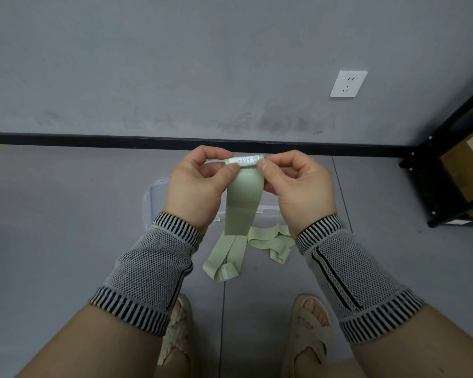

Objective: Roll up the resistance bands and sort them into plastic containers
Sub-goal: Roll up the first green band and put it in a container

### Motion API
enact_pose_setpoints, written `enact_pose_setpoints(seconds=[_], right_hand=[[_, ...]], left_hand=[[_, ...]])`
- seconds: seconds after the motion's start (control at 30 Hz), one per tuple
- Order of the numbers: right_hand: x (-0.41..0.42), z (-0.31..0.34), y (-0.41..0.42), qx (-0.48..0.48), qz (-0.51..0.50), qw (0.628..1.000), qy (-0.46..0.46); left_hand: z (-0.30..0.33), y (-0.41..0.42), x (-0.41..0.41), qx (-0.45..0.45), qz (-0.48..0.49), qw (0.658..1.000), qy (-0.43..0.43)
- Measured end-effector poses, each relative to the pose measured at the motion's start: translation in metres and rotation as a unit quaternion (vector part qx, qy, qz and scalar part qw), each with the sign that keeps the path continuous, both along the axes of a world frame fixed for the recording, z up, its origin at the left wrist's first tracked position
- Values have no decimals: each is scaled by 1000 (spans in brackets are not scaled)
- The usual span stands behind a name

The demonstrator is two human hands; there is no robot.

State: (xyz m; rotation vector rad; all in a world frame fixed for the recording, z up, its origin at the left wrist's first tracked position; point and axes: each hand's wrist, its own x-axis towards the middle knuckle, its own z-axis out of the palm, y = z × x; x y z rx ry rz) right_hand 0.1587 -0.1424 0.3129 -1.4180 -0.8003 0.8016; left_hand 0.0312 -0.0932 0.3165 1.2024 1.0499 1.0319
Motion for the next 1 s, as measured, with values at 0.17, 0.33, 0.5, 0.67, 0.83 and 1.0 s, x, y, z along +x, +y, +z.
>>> enact_pose_setpoints(seconds=[0.17,0.33,0.5,0.67,0.83,1.0], right_hand=[[1,-1,2,3,0,1000,24],[3,-3,3,12,14,999,38],[4,-3,4,11,20,998,53],[5,-5,6,-6,69,995,71],[6,-2,5,-18,99,995,16],[8,-3,5,-17,92,995,-17]], left_hand=[[2,-1,-2,-1,-22,1000,-7],[4,-2,0,-27,-49,998,-32],[3,0,-2,-25,-51,998,-29],[2,1,-4,0,-41,999,-6],[-1,2,-5,14,-34,999,0],[-1,2,-4,8,-41,999,-6]])
